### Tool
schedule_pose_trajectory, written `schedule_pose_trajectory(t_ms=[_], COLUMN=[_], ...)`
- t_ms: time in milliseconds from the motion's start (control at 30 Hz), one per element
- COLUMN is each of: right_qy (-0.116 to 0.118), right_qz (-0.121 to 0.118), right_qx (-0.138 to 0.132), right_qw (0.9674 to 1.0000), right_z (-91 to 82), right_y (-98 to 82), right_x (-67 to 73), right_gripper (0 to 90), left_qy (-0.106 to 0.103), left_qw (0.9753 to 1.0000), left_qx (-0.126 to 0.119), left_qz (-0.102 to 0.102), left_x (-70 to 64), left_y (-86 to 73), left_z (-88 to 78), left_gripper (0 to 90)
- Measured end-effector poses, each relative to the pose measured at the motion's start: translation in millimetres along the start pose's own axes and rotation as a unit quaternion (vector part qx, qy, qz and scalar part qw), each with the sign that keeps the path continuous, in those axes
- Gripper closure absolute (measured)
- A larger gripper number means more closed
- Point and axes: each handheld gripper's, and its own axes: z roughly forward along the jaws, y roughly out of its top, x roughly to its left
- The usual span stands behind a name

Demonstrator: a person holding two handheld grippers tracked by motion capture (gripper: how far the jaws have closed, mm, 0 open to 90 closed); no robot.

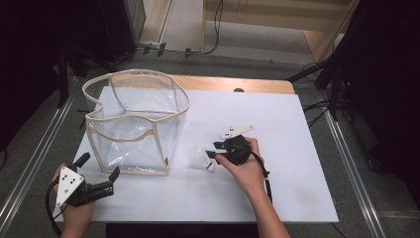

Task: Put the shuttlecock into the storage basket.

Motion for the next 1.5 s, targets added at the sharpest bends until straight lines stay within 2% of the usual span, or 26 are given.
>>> schedule_pose_trajectory(t_ms=[100,167,200,267,333,433,633,700,833,900,1000,1500], right_qy=[-0.002,-0.004,0.001,-0.003,0.0,-0.012,-0.009,-0.013,-0.01,-0.016,-0.017,-0.016], right_qz=[-0.004,-0.008,-0.003,0.012,0.018,0.015,0.016,0.016,0.016,0.012,0.012,0.004], right_qx=[-0.001,0.002,0.005,0.005,0.005,0.011,0.018,0.023,0.024,0.03,0.036,0.067], right_qw=[1.0,1.0,1.0,0.9999,0.9998,0.9997,0.9997,0.9995,0.9995,0.9994,0.9991,0.9976], right_z=[-5.9,-8.4,-9.7,-11.3,-13.2,-14.0,-10.4,-8.7,-5.3,-4.2,-1.5,15.4], right_y=[-0.8,-1.8,-1.9,-2.0,-2.4,-3.3,-6.1,-8.2,-11.8,-12.8,-14.3,-20.2], right_x=[3.0,4.5,4.8,5.6,5.3,7.2,13.2,15.0,16.3,18.3,20.7,28.8], right_gripper=[31.3,15.7,8.9,0.0,0.0,0.0,0.0,6.3,6.7,14.1,15.0,32.9], left_qy=[0.0,0.001,0.001,0.001,0.001,0.001,0.0,0.0,0.0,0.0,0.001,0.0], left_qw=[1.0,1.0,1.0,1.0,1.0,1.0,1.0,1.0,1.0,1.0,1.0,1.0], left_qx=[0.001,0.001,0.001,0.001,0.001,0.001,0.001,0.0,0.001,0.001,0.001,0.001], left_qz=[0.001,0.001,0.001,0.001,0.001,0.0,0.001,0.0,0.001,0.001,0.001,0.001], left_x=[-0.2,-0.2,-0.2,-0.1,-0.2,-0.2,-0.1,-0.1,-0.1,-0.2,-0.3,-0.2], left_y=[0.0,0.0,0.0,0.0,0.0,0.0,0.0,0.0,0.0,0.0,0.0,0.0], left_z=[0.0,0.0,0.0,0.0,0.0,0.0,-0.1,-0.1,-0.1,-0.1,-0.1,-0.2], left_gripper=[0.0,0.0,0.0,0.0,0.0,0.0,0.0,0.0,0.0,0.0,0.0,0.0])
